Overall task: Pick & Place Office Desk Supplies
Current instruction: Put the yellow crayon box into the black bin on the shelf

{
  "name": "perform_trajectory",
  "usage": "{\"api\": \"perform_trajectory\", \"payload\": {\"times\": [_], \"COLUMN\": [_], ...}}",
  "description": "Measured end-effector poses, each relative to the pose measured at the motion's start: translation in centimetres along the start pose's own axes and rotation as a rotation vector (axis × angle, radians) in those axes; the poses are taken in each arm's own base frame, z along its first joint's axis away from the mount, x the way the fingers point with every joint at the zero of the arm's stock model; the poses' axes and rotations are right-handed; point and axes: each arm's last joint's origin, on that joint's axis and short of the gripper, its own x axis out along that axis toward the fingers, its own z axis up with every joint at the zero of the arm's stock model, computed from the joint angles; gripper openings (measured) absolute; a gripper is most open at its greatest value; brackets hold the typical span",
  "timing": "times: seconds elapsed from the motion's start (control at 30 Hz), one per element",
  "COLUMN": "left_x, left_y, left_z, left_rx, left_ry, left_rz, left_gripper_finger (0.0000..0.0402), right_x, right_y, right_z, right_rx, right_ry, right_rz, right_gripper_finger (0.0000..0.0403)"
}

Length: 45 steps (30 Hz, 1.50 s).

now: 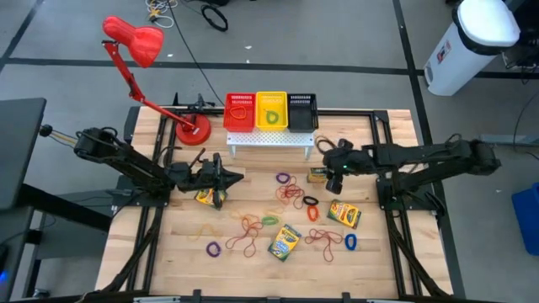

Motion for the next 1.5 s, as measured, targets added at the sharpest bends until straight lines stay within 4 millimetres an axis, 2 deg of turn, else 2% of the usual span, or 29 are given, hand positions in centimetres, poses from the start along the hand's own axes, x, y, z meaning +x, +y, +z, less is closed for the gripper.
{"api": "perform_trajectory", "payload": {"times": [0.23,0.43,0.57,0.73,1.07,1.2,1.33,1.5], "left_x": [0.0,0.0,0.0,0.0,0.0,0.0,0.0,0.0], "left_y": [0.0,0.0,0.0,0.0,0.0,0.0,0.0,0.0], "left_z": [0.0,0.0,0.0,0.0,0.0,0.0,0.0,0.0], "left_rx": [0.001,0.0,0.0,0.0,0.0,0.0,0.0,0.0], "left_ry": [0.001,0.0,0.0,-0.001,-0.001,-0.001,-0.001,-0.001], "left_rz": [0.0,0.001,0.003,0.004,0.004,0.003,0.004,0.003], "left_gripper_finger": [0.0017,0.0017,0.0017,0.0017,0.0017,0.0017,0.0017,0.0017], "right_x": [0.4,2.8,4.0,4.5,4.6,4.6,3.6,0.2], "right_y": [0.5,1.0,1.3,1.5,1.5,1.5,1.5,1.2], "right_z": [2.8,2.0,1.8,1.8,2.0,2.0,3.1,6.0], "right_rx": [-0.12,-0.179,-0.206,-0.211,-0.18,-0.181,-0.171,-0.159], "right_ry": [0.092,0.276,0.323,0.33,0.303,0.303,0.269,0.16], "right_rz": [0.001,0.01,-0.012,0.005,0.005,0.006,0.032,0.117], "right_gripper_finger": [0.0264,0.0269,0.0257,0.023,0.0132,0.0105,0.0099,0.0109]}}
